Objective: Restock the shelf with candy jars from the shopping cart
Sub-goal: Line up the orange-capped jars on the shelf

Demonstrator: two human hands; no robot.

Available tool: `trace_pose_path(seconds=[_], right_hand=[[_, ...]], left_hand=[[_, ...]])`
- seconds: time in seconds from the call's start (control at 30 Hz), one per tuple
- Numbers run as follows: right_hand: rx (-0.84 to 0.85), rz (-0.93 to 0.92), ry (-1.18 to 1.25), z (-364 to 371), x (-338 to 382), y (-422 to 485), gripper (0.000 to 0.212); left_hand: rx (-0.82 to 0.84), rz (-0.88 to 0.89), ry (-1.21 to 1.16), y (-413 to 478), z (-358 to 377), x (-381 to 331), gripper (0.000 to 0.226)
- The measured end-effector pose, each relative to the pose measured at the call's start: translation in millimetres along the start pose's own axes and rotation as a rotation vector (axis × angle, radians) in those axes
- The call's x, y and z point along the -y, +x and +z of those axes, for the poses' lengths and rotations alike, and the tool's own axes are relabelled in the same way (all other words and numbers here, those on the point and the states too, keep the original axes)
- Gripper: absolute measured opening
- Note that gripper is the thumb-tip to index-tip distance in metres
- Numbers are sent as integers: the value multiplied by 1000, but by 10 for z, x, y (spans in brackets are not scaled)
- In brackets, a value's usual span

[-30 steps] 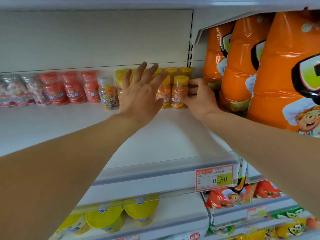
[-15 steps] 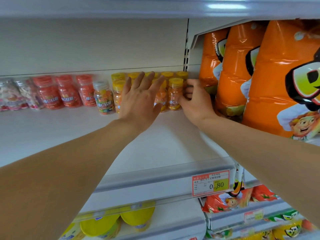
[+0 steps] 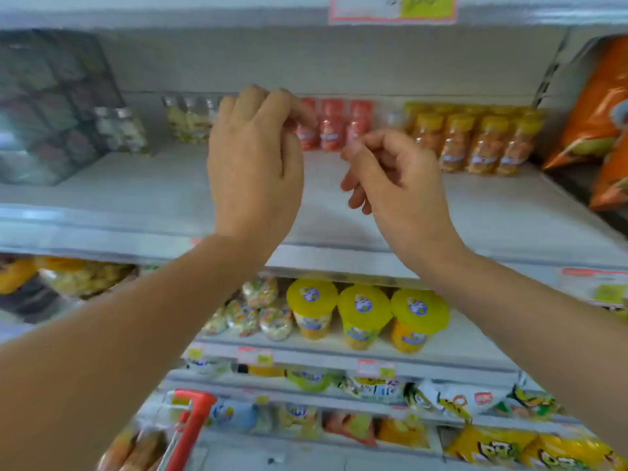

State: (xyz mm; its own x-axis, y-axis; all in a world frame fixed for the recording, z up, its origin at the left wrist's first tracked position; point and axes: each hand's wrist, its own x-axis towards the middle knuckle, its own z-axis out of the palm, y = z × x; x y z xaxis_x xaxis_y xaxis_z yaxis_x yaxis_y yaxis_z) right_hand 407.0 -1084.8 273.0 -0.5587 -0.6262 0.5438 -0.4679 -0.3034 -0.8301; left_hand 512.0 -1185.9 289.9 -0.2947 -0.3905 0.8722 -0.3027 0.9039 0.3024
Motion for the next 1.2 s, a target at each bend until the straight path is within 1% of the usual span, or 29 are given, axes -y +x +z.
trace_pose_path(seconds=[0.1,0.17,0.23,0.3,0.37,0.4,0.43,0.47,0.53,0.6,0.67,0.7,0.8,0.83,0.87,0.93,1.0,1.03,1.1,1.2], right_hand=[[192,12,109,904,129,-462,16],[338,61,116,1521,57,-822,17],[471,120,70,2097,-125,-1198,18],[645,213,-8,2615,-396,-1600,14],[871,335,-121,3042,-708,-1996,6],[966,385,-199,3218,-866,-2186,9],[1032,439,-265,3406,-1022,-2383,13],[1062,496,-322,3511,-1142,-2516,17],[1102,596,-423,3703,-1337,-2716,25],[1127,657,-546,3932,-1546,-2857,33],[1128,679,-676,4123,-1745,-2949,38],[1123,677,-747,4213,-1837,-2990,40],[1117,649,-899,4409,-2038,-3080,43],[1123,647,-949,4455,-2093,-3112,44],[1149,645,-1006,4492,-2135,-3135,47],[1264,663,-1091,4550,-2220,-3198,56],[1358,730,-1095,4584,-2278,-3222,65],[1375,756,-1078,4585,-2305,-3214,65],[1377,767,-1027,4566,-2319,-3168,57],[1336,764,-968,4535,-2287,-3113,42]], left_hand=[[-16,-106,56,-516,-854,542,32],[29,-246,130,-991,-1297,996,28],[109,-414,210,-1580,-1642,1490,23],[290,-598,265,-2231,-1934,1930,22],[534,-760,308,-2867,-2162,2272,18],[647,-857,334,-3159,-2246,2392,16],[743,-964,369,-3441,-2329,2509,17],[812,-1044,398,-3657,-2372,2571,22],[894,-1134,430,-3991,-2420,2686,30],[928,-1144,440,-4218,-2417,2838,35],[924,-1130,430,-4341,-2362,2994,35],[918,-1097,424,-4386,-2313,3070,34],[930,-901,476,-4496,-2127,3287,30],[923,-869,467,-4522,-2054,3348,30],[923,-860,441,-4538,-1982,3391,29],[966,-890,417,-4578,-1838,3442,28],[1048,-956,418,-4605,-1722,3475,28],[1080,-979,425,-4615,-1676,3490,27],[1131,-988,449,-4622,-1602,3518,25],[1168,-1022,471,-4613,-1525,3564,25]])
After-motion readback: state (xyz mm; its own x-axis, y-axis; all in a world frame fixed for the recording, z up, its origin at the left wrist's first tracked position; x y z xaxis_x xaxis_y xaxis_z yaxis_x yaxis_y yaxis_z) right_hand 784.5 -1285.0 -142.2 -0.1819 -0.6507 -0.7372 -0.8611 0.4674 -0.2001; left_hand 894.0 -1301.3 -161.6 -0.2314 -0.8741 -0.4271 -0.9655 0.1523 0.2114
